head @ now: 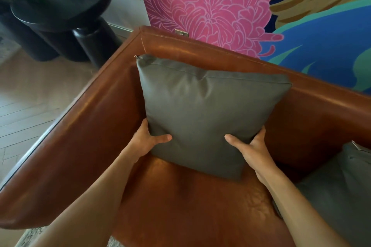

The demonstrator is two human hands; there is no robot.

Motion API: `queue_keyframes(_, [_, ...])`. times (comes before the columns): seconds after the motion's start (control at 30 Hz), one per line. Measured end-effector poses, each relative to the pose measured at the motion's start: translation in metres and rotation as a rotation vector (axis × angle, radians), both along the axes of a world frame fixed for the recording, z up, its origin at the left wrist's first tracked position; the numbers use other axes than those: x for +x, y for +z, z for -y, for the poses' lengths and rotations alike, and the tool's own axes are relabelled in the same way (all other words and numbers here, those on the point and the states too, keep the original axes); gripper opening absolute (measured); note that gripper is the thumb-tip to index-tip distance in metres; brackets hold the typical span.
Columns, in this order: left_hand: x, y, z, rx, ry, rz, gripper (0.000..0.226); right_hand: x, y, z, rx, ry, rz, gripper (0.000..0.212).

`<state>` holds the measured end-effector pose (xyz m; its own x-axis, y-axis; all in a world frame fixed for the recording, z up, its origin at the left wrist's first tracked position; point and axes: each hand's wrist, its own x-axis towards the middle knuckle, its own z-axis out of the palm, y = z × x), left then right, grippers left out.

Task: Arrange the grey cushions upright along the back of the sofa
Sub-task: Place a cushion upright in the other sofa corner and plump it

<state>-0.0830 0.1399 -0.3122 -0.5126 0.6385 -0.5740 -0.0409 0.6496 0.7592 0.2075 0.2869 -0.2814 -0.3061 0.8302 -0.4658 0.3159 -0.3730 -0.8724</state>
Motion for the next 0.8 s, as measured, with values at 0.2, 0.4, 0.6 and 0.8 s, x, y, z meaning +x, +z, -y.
queue_keyframes(0.2, [0.007, -0.009, 0.014, -0.031, 0.062, -0.037, 0.126, 0.003, 0.044, -0.003, 0.109, -0.11, 0.167, 0.131])
queue_keyframes(0.4, [0.036, -0.025, 0.032, -0.056, 0.094, -0.1, 0.107, -0.035, 0.099, -0.005, 0.749, 0.036, 0.505, 0.087])
queue_keyframes(0.6, [0.06, -0.039, 0.039, -0.067, 0.128, -0.062, 0.11, -0.105, 0.107, -0.006, 0.869, 0.513, 0.627, 0.068])
queue_keyframes(0.8, [0.07, -0.036, 0.027, 0.114, 0.286, 0.187, 0.137, -0.141, 0.087, -0.007, 0.902, 0.645, 0.888, 0.096])
